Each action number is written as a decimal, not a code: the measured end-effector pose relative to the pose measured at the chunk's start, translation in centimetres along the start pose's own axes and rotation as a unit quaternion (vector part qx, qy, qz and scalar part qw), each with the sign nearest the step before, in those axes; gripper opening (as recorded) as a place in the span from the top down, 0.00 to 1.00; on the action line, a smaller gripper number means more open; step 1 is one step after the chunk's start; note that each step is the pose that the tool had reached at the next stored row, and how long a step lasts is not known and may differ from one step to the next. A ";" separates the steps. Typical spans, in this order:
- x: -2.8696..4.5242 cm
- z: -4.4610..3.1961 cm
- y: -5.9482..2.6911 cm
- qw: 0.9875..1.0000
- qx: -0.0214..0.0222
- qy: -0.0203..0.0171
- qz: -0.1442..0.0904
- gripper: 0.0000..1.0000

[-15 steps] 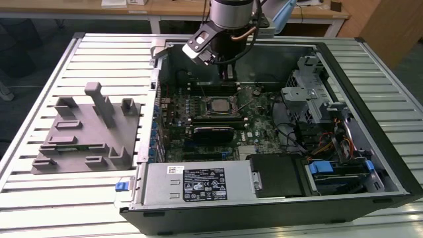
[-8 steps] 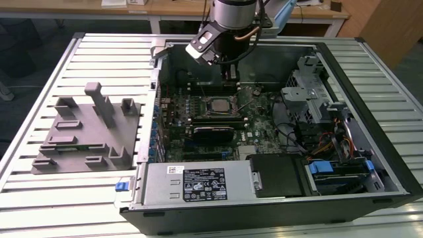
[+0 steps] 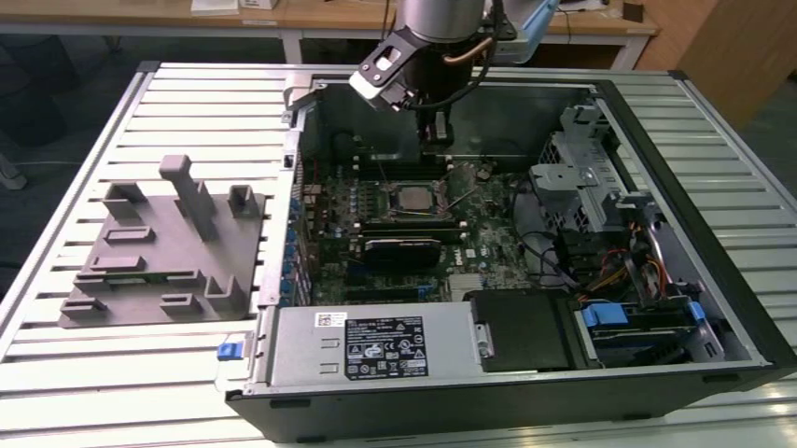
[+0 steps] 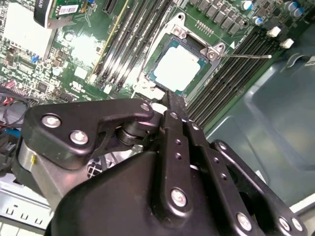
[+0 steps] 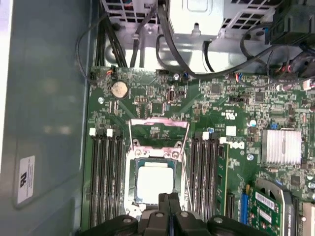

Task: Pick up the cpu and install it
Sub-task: 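Close the cpu cover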

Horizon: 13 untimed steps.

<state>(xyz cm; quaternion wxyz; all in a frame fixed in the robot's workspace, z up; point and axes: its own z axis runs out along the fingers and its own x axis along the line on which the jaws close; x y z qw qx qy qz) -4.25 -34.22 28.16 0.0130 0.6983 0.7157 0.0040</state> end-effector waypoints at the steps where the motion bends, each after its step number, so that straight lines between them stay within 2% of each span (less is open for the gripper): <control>1: 0.00 0.01 0.02 1.000 0.000 0.000 0.000 0.89; 13: -0.03 0.03 1.42 1.000 0.001 0.000 0.000 0.89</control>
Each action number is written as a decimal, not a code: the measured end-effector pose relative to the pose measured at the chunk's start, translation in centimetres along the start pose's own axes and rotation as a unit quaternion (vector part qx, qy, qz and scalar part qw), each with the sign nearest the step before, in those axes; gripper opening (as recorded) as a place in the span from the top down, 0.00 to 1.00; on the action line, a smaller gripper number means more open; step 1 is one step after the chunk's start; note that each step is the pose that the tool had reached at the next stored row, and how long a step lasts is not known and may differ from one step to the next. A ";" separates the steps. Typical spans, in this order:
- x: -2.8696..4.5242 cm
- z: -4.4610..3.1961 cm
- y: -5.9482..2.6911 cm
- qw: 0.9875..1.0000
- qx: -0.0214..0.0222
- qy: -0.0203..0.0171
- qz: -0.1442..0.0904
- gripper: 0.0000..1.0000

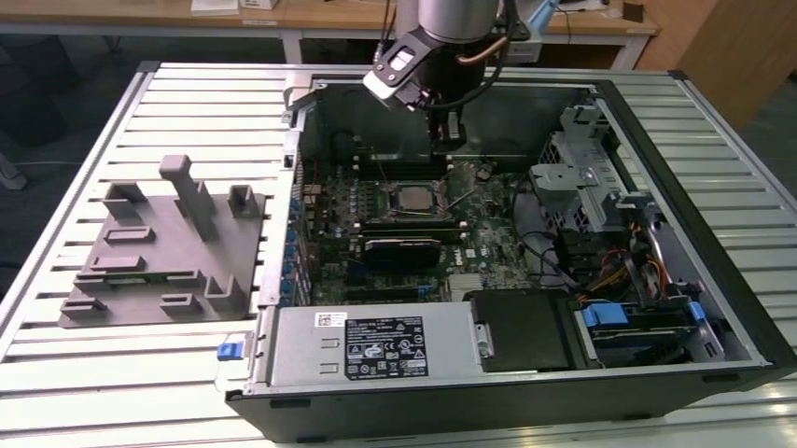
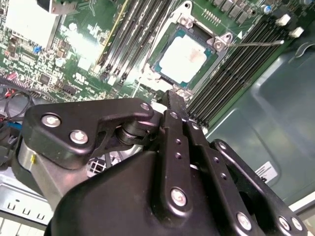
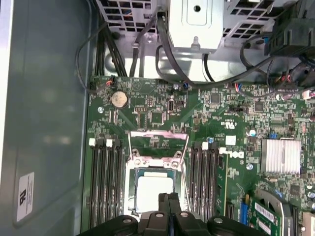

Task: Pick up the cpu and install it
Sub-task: 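Close the cpu cover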

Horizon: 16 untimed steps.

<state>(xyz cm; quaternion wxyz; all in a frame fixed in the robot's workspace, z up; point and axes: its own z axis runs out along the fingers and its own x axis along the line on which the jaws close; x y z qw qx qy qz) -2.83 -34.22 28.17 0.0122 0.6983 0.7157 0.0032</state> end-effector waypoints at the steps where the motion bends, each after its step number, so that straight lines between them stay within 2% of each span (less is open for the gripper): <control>1: 0.00 0.00 0.14 1.000 0.000 0.000 0.000 0.89; 10: -0.03 0.08 1.57 1.000 0.000 0.000 0.000 0.89; 16: 0.18 0.43 2.26 1.000 0.001 0.000 0.000 0.89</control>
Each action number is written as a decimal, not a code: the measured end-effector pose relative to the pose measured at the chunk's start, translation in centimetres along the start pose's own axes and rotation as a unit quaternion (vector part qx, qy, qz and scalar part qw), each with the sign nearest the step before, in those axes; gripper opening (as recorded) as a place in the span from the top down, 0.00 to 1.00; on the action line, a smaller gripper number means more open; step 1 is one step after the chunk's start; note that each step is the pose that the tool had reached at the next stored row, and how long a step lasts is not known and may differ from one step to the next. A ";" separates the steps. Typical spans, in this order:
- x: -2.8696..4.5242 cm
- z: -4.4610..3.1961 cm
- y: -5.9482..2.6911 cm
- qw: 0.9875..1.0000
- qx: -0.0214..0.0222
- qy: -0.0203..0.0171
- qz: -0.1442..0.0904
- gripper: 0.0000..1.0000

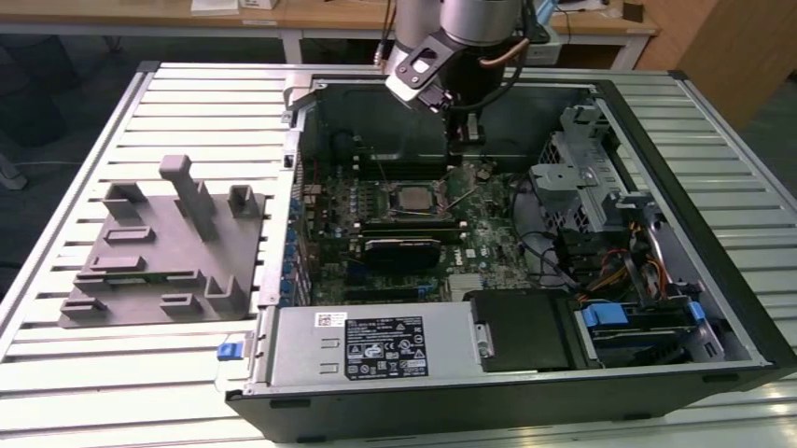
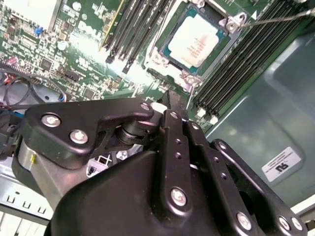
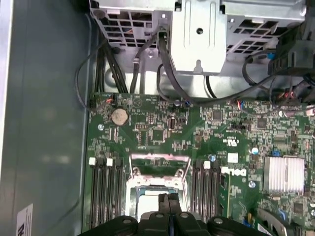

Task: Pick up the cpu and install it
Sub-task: 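Close the cpu cover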

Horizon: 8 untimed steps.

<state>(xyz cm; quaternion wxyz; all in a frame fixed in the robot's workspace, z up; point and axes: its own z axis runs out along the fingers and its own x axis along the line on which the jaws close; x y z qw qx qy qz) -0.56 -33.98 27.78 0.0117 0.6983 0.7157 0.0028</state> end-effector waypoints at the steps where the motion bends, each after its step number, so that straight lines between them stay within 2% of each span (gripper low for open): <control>1: 0.00 0.03 0.22 1.000 0.000 0.000 0.000 0.89; 4: -0.01 0.15 0.76 1.000 0.000 0.000 0.000 0.89; 8: -0.01 0.37 1.06 1.000 0.000 0.000 -0.001 0.89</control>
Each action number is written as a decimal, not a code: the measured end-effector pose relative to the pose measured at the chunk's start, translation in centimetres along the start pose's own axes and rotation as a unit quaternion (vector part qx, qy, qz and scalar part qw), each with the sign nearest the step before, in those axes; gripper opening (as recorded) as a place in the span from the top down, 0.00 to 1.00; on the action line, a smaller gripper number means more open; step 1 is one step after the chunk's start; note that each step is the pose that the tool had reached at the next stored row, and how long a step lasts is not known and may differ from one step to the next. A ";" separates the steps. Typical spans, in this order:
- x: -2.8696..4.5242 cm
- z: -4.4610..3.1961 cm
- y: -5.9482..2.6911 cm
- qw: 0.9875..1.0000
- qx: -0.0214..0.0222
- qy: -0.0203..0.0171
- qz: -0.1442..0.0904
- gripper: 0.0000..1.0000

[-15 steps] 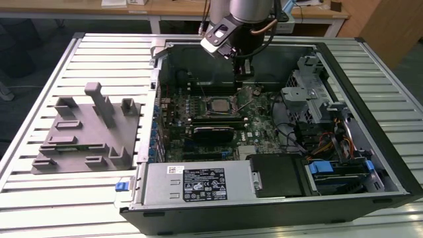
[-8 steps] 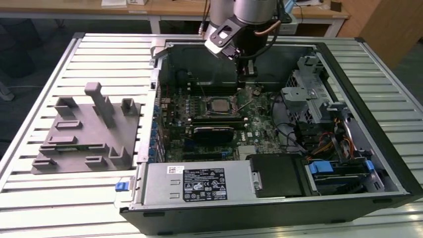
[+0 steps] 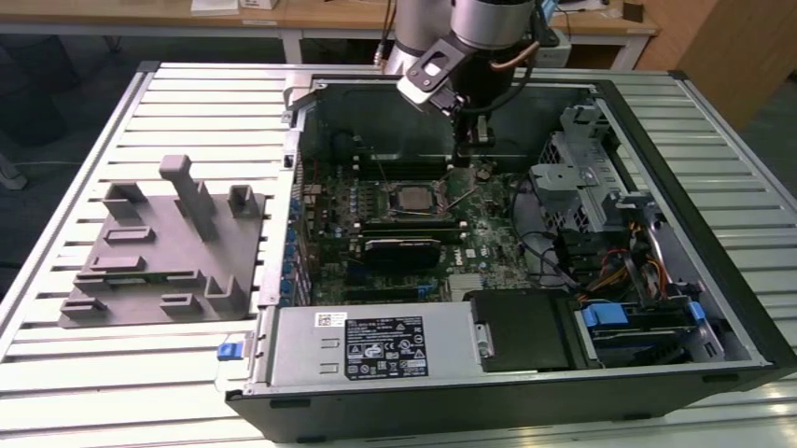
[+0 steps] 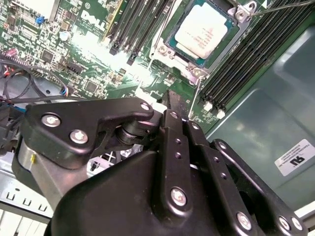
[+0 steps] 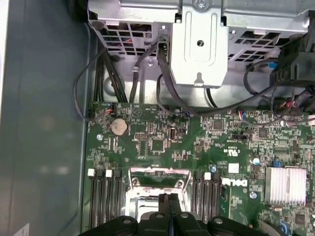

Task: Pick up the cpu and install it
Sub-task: 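Close the cpu cover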

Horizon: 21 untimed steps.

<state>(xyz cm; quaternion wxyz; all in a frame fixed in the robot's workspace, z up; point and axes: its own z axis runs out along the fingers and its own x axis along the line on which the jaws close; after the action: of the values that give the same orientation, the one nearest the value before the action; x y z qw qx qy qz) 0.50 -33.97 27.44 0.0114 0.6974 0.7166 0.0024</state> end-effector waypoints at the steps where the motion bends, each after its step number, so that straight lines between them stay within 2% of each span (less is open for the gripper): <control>1: 0.00 0.07 0.02 1.000 0.000 0.000 -0.001 0.89; 13: 0.16 0.62 1.02 1.000 0.000 0.000 -0.002 0.89; 21: 0.60 1.12 1.72 1.000 0.001 0.000 -0.002 0.89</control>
<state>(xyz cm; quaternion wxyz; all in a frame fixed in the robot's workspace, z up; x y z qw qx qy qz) 2.22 -33.34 26.34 0.0109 0.6959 0.7181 0.0020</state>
